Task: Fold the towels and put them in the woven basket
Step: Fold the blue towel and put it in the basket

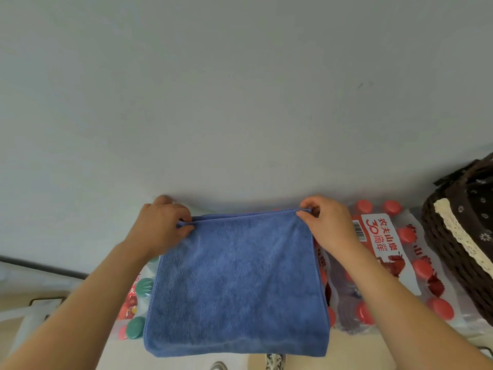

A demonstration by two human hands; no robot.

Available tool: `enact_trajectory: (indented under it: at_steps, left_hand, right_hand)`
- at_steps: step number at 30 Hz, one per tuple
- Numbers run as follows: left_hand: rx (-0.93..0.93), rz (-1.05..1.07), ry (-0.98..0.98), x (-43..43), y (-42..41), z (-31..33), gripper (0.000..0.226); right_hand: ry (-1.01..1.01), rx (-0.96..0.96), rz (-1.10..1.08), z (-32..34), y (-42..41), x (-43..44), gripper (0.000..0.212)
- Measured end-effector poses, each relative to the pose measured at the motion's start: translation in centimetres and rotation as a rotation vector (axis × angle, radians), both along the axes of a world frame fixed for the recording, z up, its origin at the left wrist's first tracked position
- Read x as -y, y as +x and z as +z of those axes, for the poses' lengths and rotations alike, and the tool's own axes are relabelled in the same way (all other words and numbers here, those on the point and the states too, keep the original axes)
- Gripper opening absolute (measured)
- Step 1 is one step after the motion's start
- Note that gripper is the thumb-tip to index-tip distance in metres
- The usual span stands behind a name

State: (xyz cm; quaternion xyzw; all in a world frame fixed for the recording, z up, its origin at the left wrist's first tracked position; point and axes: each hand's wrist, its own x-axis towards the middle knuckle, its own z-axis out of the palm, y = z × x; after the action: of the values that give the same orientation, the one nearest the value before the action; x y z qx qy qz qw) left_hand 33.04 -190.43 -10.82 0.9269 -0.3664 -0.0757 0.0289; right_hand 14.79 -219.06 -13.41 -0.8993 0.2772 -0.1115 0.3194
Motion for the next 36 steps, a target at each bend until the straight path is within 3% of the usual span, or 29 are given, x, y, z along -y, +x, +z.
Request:
enact_trajectory:
  at_steps: [3, 8, 11, 15, 18, 24, 31, 33, 36]
  left_hand:
    - [-0.162, 0.144, -0.19, -0.3, -0.4, 0.1, 0.002]
    - [-0.242, 0.27, -0.292, -0.9, -1.0, -0.7, 0.022]
    - [-0.353, 0.475, -0.435, -1.4, -0.8, -0.8, 0.026]
    - [-0.451, 0.665, -0.553, -1.6, -0.6, -1.0, 0.017]
    - [-0.524, 0.842, -0.801, -2.3, -1.0, -1.0, 0.013]
    - [-0.343, 0.908, -0.878, -2.2, -1.3, -1.4, 0.014]
    - [-0.211, 0.895, -0.785, -1.1, -1.8, -2.2, 0.012]
    - [-0.198, 0.914, -0.802, -1.0, -1.8, -2.2, 0.014]
    - [-0.183, 0.936, -0.819, -0.8, -1.6, -2.2, 0.017]
  right_hand:
    - [0.017, -0.012, 0.003, -0.3, 0.3, -0.3, 0.027]
    - [-0.057, -0.036, 0.032, -0.9, 0.6, -0.2, 0.01]
    - [-0.254, -0.024, 0.043, -0.7, 0.7, -0.4, 0.011]
    - [-0.403, 0.044, 0.057, -0.9, 0.7, -0.5, 0.013]
    - [-0.431, 0.121, 0.072, -1.2, 0.9, -0.3, 0.015]
    - [-0.623, 0.261, 0.157, -1.7, 2.1, 0.3, 0.015]
    - [-0.546, 0.214, 0.136, 0.0, 1.3, -2.3, 0.005]
    - [-0.57, 0.136, 0.23, 0.3, 0.4, -4.2, 0.003]
    - [-0.63, -0.031, 0.279, 0.3, -0.1, -6.0, 0.017]
